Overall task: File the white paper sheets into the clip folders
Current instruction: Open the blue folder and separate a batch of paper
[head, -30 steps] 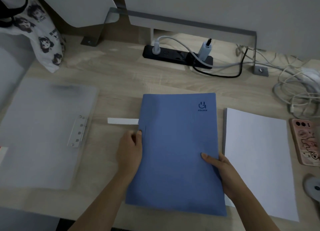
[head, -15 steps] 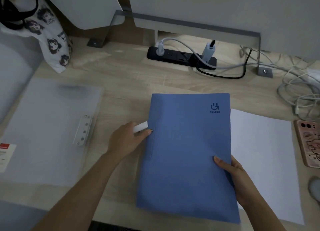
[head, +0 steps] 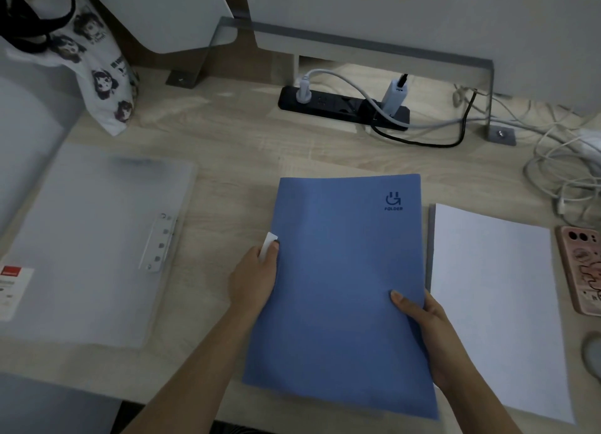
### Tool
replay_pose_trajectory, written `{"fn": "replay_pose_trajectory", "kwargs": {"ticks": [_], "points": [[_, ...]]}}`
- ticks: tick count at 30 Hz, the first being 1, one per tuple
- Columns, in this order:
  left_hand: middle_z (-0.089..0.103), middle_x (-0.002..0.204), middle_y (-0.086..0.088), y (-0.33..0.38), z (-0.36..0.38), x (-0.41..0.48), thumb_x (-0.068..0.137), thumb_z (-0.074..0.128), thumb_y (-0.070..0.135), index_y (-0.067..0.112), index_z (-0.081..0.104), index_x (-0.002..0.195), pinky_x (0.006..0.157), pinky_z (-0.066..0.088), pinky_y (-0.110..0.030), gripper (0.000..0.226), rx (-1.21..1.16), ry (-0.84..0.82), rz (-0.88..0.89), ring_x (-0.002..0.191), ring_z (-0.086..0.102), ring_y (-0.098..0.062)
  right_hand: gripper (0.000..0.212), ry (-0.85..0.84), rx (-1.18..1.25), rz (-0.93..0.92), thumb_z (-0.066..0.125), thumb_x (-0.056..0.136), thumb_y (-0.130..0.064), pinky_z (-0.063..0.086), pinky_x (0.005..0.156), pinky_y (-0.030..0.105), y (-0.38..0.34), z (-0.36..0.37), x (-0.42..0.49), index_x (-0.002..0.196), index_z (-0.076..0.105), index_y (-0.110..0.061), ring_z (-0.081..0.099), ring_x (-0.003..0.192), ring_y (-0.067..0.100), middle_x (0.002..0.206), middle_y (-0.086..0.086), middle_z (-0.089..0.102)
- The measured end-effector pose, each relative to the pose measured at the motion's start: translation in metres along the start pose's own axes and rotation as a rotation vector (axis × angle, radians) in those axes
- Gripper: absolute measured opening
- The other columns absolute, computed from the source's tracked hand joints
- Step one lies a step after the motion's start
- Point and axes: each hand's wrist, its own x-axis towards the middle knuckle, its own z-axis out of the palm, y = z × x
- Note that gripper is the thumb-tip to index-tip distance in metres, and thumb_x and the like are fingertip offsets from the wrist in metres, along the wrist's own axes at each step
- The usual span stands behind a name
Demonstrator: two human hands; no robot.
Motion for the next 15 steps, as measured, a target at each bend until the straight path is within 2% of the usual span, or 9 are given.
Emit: {"fn": "replay_pose_trajectory", "kwargs": {"ticks": [3,6,8,11,15], "points": [[0.048,0.074,0.007,-0.001,0.001,-0.001,0.096,0.033,0.044,0.015,0.047,0.081,0.073,0.031,-0.026,0.036,-0.036,0.008,-0.052,0.077,0.047,-0.014,0.022,0.006,0.004,-0.005,0.060,0.083,-0.014,0.058,0.054,0.032,0.001,0.003,0.002,0.105,0.062,-0.019,0.073,0.075,0.025,0.089,0.003,0.076],[0.053,0.089,0.000,-0.002,0.004,-0.001,0.096,0.034,0.043,0.008,0.054,0.091,0.079,0.032,-0.028,0.040,-0.075,0.018,-0.097,0.088,0.052,-0.018,0.021,0.013,0.018,-0.003,0.060,0.084,-0.013,0.058,0.055,0.033,0.003,0.007,0.003,0.104,0.062,-0.019,0.073,0.074,0.025,0.087,0.003,0.076],[0.058,0.100,-0.005,-0.003,0.006,0.000,0.096,0.035,0.042,0.004,0.058,0.106,0.082,0.035,-0.028,0.046,-0.127,0.045,-0.110,0.101,0.056,-0.025,0.023,0.014,0.026,-0.003,0.060,0.084,-0.014,0.059,0.064,0.038,0.006,0.011,0.005,0.106,0.063,-0.020,0.072,0.081,0.027,0.093,0.004,0.075],[0.059,0.120,-0.014,-0.003,0.003,0.005,0.097,0.036,0.039,0.001,0.054,0.119,0.089,0.036,-0.030,0.048,-0.147,0.085,-0.097,0.113,0.053,-0.028,0.023,0.023,0.044,-0.003,0.061,0.083,-0.014,0.056,0.077,0.045,0.010,0.020,0.011,0.105,0.064,-0.022,0.071,0.087,0.029,0.097,0.004,0.075],[0.052,0.132,-0.015,0.003,-0.015,0.021,0.096,0.039,0.034,-0.001,0.046,0.128,0.096,0.034,-0.032,0.048,-0.130,0.064,-0.066,0.121,0.048,-0.030,0.023,-0.008,0.034,-0.008,0.061,0.084,-0.015,0.058,0.064,0.035,0.008,0.039,0.026,0.107,0.062,-0.019,0.072,0.084,0.025,0.097,0.003,0.075]]}}
